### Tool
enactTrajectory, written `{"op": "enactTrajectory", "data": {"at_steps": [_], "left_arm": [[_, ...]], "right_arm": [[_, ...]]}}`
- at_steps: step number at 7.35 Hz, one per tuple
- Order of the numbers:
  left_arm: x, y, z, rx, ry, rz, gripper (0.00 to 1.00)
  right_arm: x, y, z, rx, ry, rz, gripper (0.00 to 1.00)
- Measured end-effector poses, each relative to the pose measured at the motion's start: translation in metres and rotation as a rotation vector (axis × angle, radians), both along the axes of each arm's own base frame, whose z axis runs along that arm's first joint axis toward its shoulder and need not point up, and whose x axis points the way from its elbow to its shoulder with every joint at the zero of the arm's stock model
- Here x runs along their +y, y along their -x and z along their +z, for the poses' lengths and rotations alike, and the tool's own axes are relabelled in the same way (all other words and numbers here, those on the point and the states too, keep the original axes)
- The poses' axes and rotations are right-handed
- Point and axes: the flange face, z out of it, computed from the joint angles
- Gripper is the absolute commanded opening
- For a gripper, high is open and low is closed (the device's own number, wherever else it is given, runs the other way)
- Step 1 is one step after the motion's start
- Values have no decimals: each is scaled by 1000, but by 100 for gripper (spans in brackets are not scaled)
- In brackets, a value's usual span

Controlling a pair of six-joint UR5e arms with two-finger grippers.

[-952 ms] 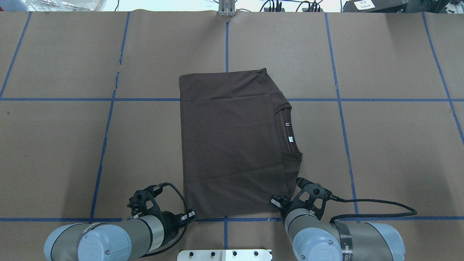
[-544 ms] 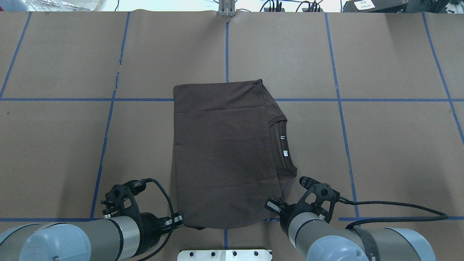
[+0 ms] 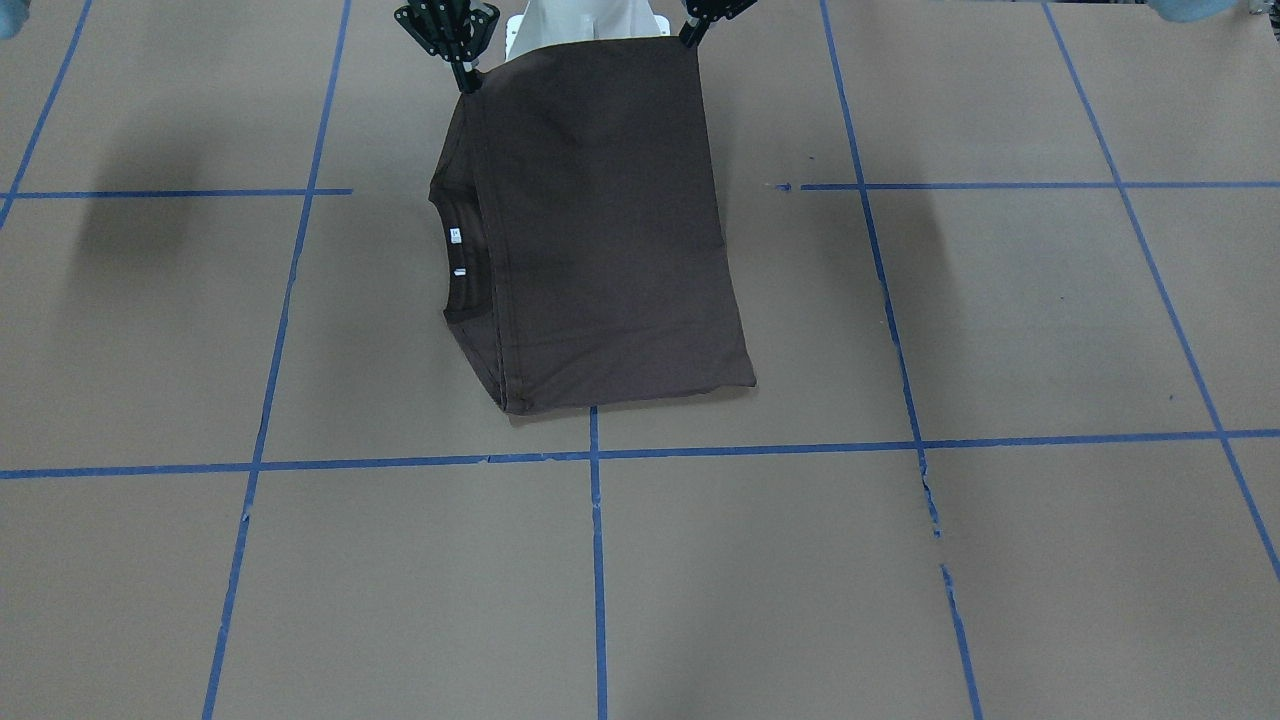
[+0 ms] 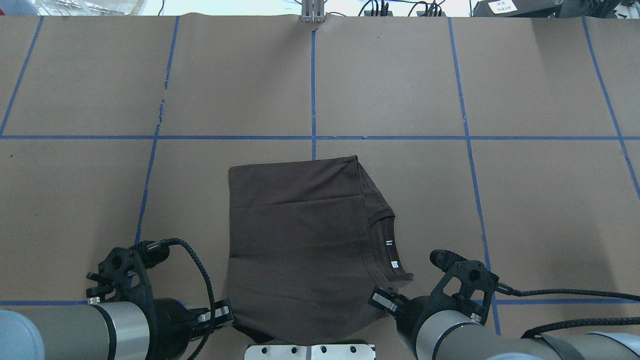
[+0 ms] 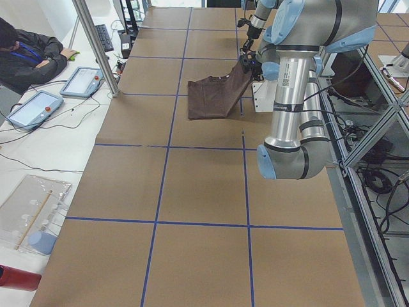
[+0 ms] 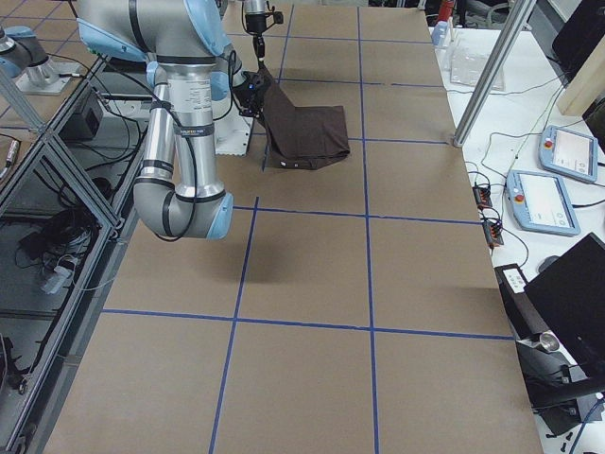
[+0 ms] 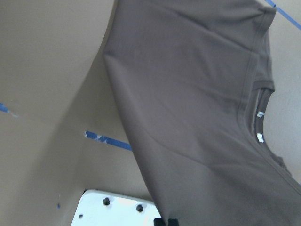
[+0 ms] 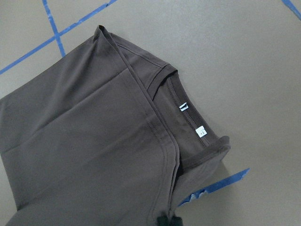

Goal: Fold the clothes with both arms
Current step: 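Lift the near edge with both grippers and fold it away from the robot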

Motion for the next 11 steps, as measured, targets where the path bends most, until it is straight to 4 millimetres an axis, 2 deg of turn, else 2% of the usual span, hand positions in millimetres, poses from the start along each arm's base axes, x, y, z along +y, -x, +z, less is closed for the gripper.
{"op": "enactTrajectory", "data": {"at_steps": [2,4,6,7,9,11], "left_arm": [[-38,-2,1,-34,-74,-47,0],[-92,-21,8,-96,-118,-86,0],[-134,-36,20,-157,-144,-119,0],[-147,-41,27,-176,-150,-129,0],[-164,-60,46,-191,-153,-138,0],[-180,-77,67,-207,-152,-147,0]], "right_arm": [[-51,13,-10,11,32,53,0],[-108,20,-17,40,33,86,0],[-157,41,-21,83,32,122,0],[-178,58,-18,93,34,139,0],[-212,88,1,97,27,160,0],[-229,105,25,143,24,158,0]]}}
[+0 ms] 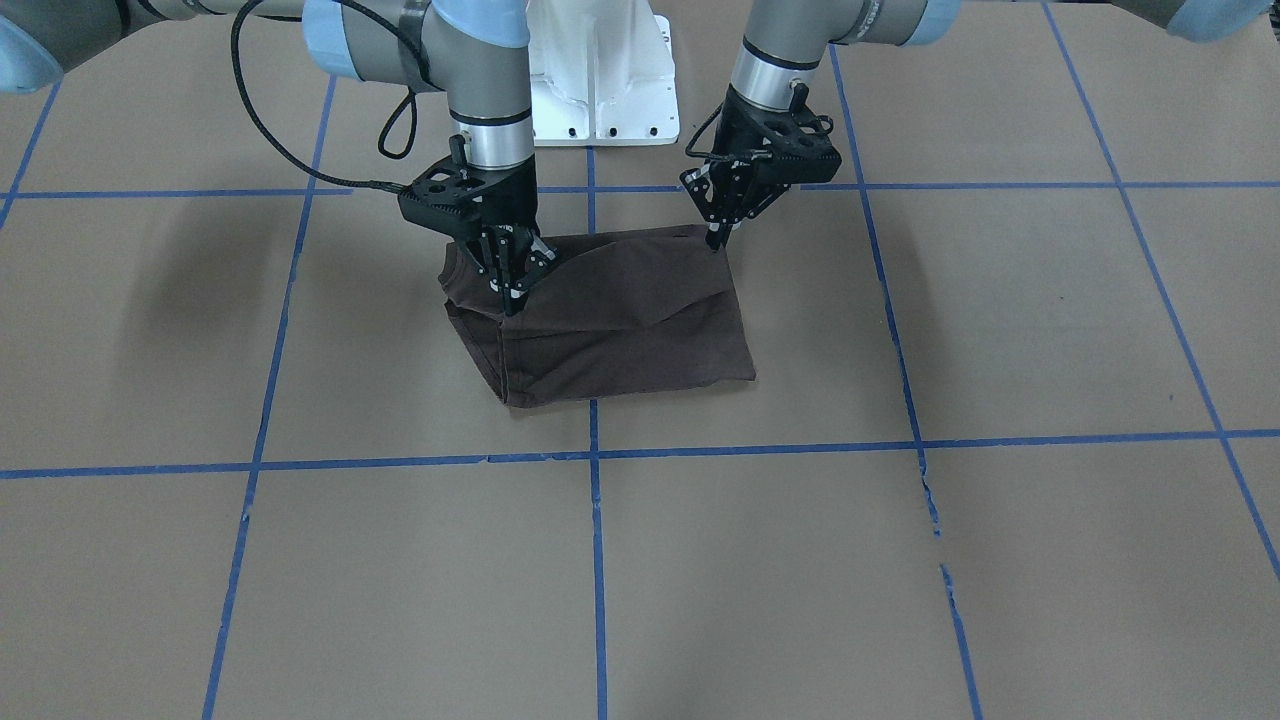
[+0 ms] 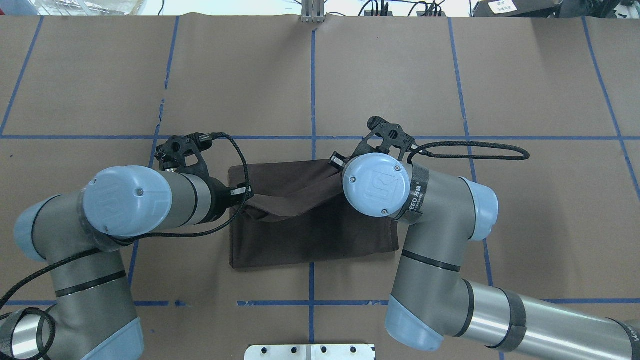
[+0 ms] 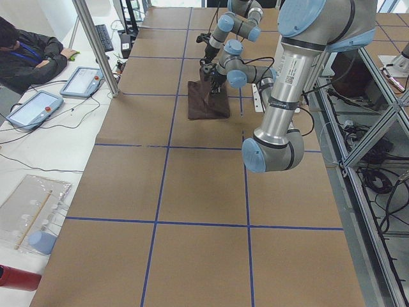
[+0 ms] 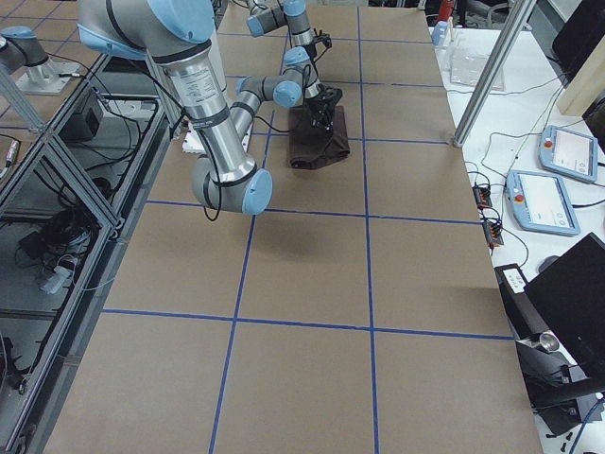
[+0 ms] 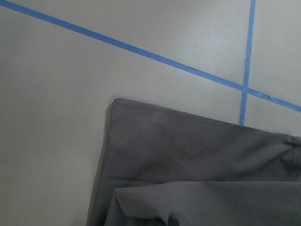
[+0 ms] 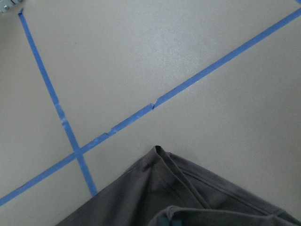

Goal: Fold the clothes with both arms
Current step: 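Lift the near edge with both grippers and fold it away from the robot, then lay the folded edge down near the shirt's far edge with both grippers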

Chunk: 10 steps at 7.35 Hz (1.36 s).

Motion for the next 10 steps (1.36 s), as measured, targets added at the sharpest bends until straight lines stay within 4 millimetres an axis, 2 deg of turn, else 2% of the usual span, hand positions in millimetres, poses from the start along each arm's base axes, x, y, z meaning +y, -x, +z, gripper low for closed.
{"op": "enactTrajectory", "data": {"at_steps": [3,5,8,10], "left_arm": [[-27,-22,24,-17,5,-25,0],[-42,-29,31,-22,-1,-38,0],[-72,-20,33,-52,-38,-53,0],[-91,-31,39,-75,-33,-64,0]], "right_arm": [[-12,21,28,40,11,-1,0],[-19,36,44,13,-3,0,0],[-26,35,45,2,-10,3,0],[-34,29,46,7,-14,-2,0]]}}
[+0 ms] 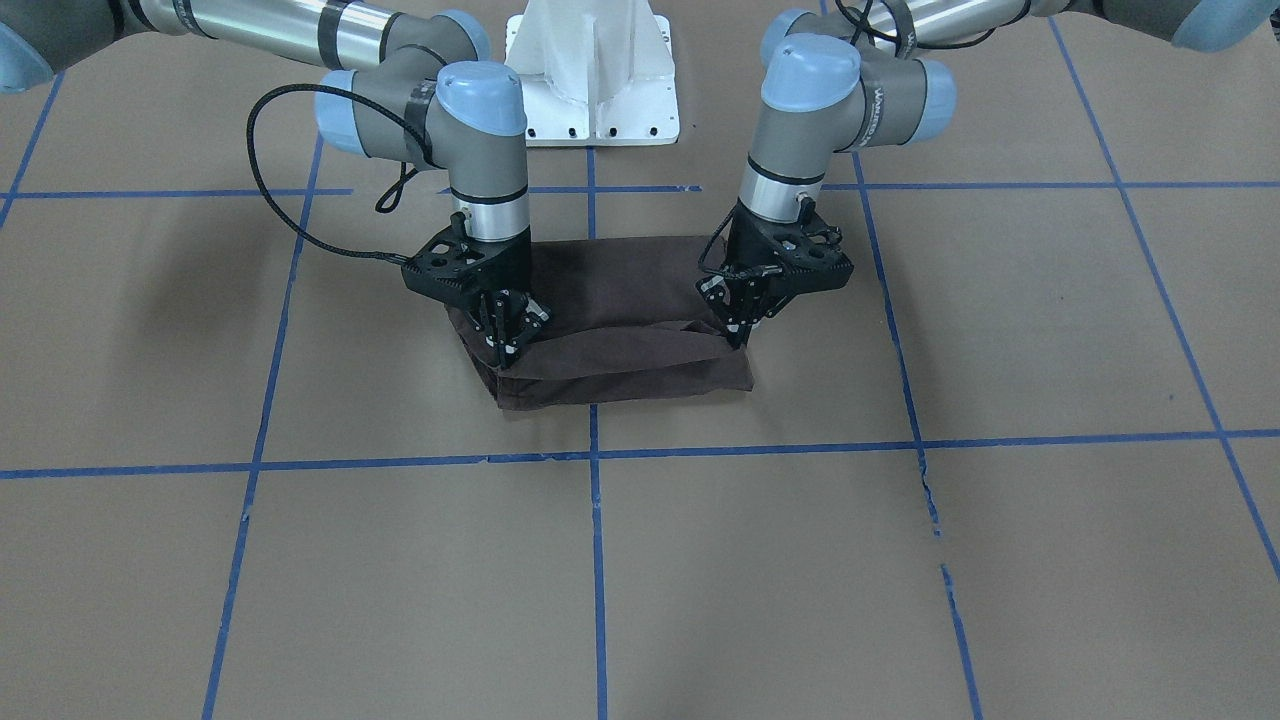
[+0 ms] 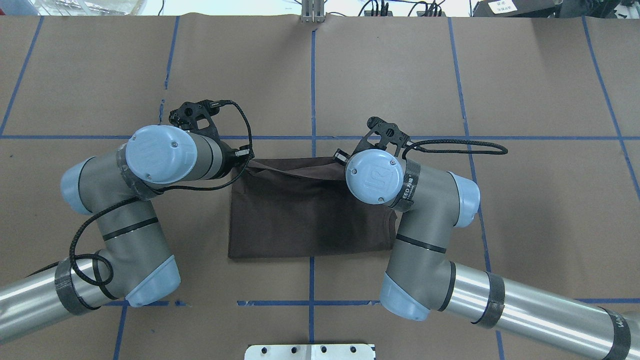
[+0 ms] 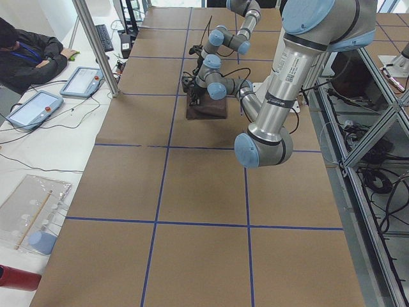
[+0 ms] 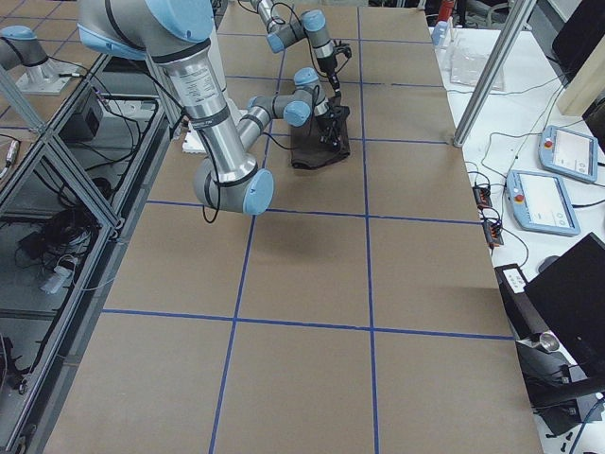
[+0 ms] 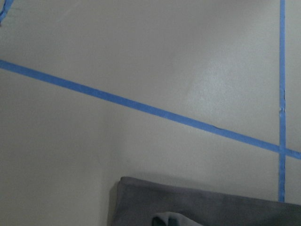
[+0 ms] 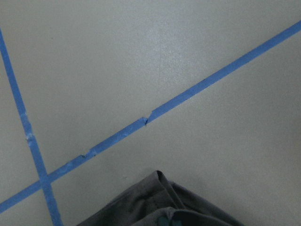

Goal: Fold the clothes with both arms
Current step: 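Lay the folded edge down near the shirt's far edge with both grippers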

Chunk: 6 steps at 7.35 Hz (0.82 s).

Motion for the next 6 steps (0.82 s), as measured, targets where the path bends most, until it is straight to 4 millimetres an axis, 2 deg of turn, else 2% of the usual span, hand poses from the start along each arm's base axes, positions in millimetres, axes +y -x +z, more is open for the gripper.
{"op": "enactTrajectory", "data": {"at_steps": [1,2,3,5,6], "left_arm": [[-5,-5,5,-7,3,-2,0],[-8,-9,12,-17,6,0,55],[-10,-11,16,-28,1,6,100],[-16,-4,17,-71,-80,66,100],[-27,9,17,-90,-125,109,100]], "right_arm": [[-2,-1,1,3,-1,-2,0],[-3,-1,2,8,-5,-8,99],[-4,-1,4,26,-21,-27,100],[-9,-3,4,66,-74,-93,100],[-11,-5,-4,62,-89,-125,100]]}}
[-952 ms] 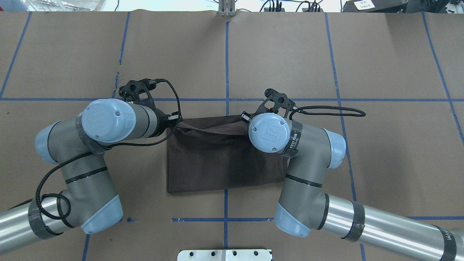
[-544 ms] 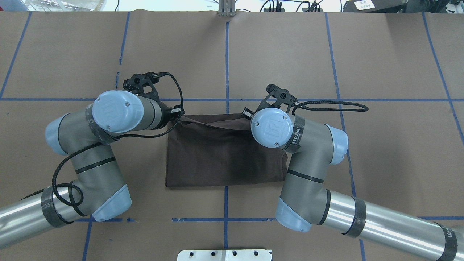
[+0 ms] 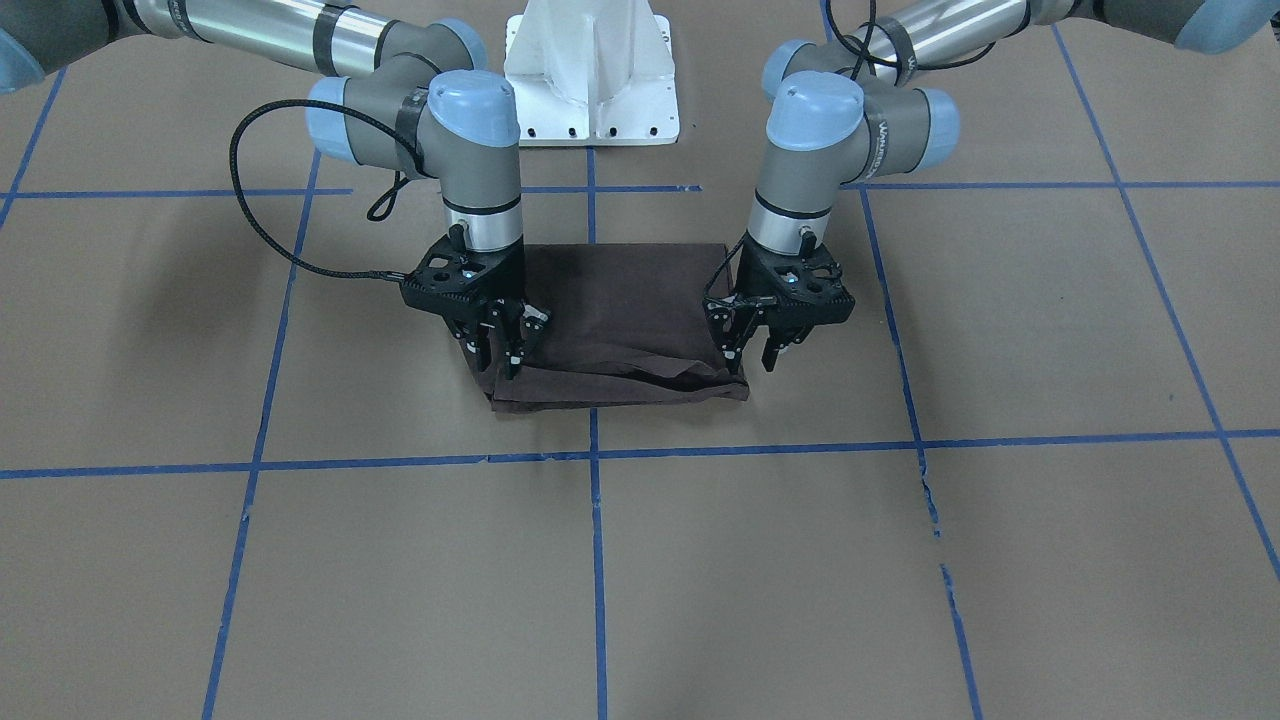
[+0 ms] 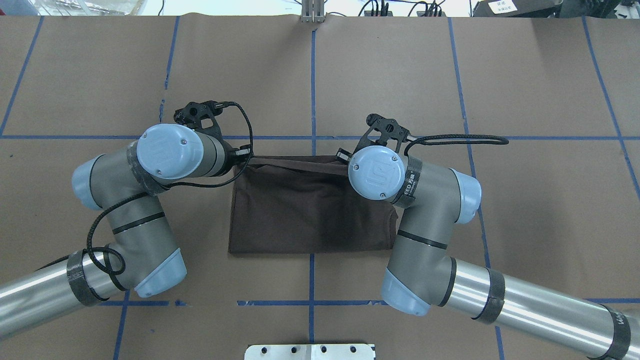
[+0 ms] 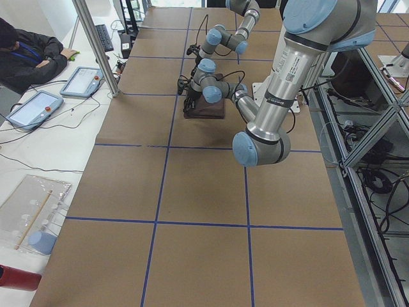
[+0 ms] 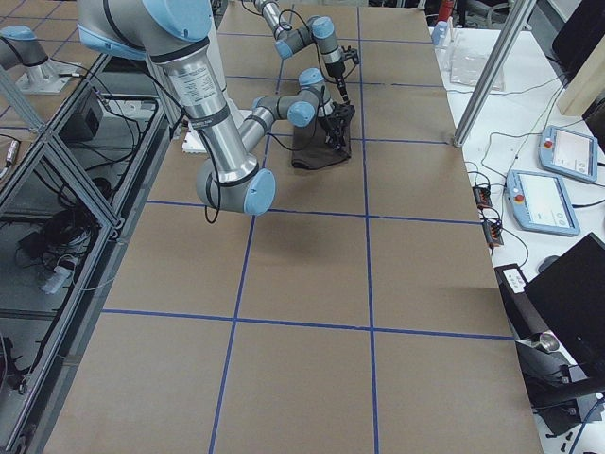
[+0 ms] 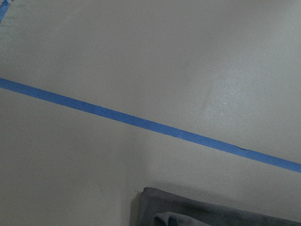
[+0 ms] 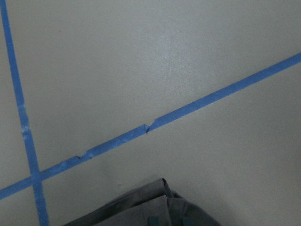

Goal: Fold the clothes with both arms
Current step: 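Lay the folded edge down near the shirt's far edge with both grippers, then release the shirt and raise the right gripper away while the left gripper holds the fold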

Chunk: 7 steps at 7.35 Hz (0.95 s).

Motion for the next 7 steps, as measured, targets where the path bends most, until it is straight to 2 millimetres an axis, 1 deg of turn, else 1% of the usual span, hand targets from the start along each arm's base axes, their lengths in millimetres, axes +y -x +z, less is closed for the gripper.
{"op": "enactTrajectory", "data": {"at_steps": [1,2,3,4,5,6,7], "left_arm": [[-10,15,4,-9,-34,51,100],[-16,28,13,-8,-66,85,100],[-17,35,20,0,-86,99,100],[-17,38,23,5,-93,103,100],[-17,39,24,7,-94,104,100],[-17,39,25,9,-94,103,100],[-17,39,25,10,-93,101,100]], "right_arm": [[1,1,-13,-12,-12,-32,100],[7,7,-22,-16,-26,-61,100],[21,18,-26,-7,-47,-98,100],[35,30,-26,15,-79,-136,100],[45,41,-21,50,-115,-171,100],[48,50,-14,88,-141,-200,100],[47,57,-8,121,-160,-219,100]]}}
